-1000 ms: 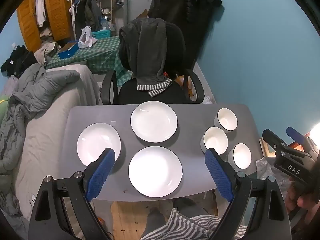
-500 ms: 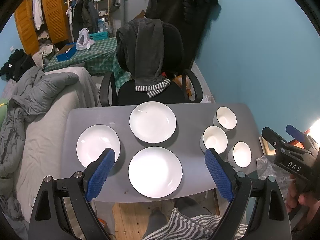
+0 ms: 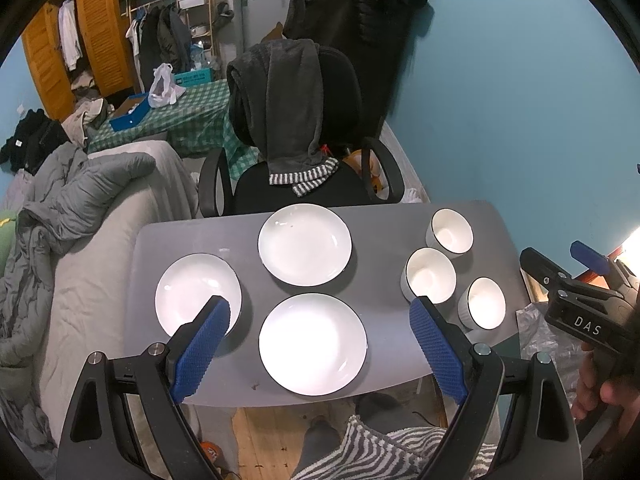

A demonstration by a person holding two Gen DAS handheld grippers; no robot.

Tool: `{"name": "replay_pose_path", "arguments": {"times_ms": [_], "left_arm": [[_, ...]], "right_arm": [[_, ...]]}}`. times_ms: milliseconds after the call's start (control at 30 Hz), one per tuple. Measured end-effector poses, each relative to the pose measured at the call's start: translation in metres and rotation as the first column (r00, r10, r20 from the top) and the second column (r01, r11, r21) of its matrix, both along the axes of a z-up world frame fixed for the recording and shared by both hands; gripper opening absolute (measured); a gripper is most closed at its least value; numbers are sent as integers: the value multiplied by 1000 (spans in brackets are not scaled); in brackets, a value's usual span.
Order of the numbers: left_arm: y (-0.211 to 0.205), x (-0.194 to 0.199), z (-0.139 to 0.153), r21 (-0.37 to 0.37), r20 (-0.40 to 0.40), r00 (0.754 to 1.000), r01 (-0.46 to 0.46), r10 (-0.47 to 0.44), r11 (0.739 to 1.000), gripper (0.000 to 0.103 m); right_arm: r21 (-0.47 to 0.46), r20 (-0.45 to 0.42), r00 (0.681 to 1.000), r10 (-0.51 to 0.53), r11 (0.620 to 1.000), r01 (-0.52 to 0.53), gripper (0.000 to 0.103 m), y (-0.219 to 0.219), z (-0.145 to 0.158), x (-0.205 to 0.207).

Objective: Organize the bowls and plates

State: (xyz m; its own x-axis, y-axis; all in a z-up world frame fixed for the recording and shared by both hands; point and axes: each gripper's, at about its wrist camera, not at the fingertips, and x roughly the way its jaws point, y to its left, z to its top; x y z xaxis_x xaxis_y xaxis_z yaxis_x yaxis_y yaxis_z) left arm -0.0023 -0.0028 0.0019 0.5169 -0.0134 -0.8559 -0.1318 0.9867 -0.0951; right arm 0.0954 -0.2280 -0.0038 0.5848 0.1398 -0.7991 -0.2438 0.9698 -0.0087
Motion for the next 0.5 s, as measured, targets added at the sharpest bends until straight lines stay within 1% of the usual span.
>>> {"name": "replay_pose_path", "arguments": {"times_ms": [500], "left_arm": [[-3,3,1,4,-6,1000,22,-22,1000,93]], "right_arm": [[-6,-2,1000,-3,1000,3,101,4,-1,-1]]}}
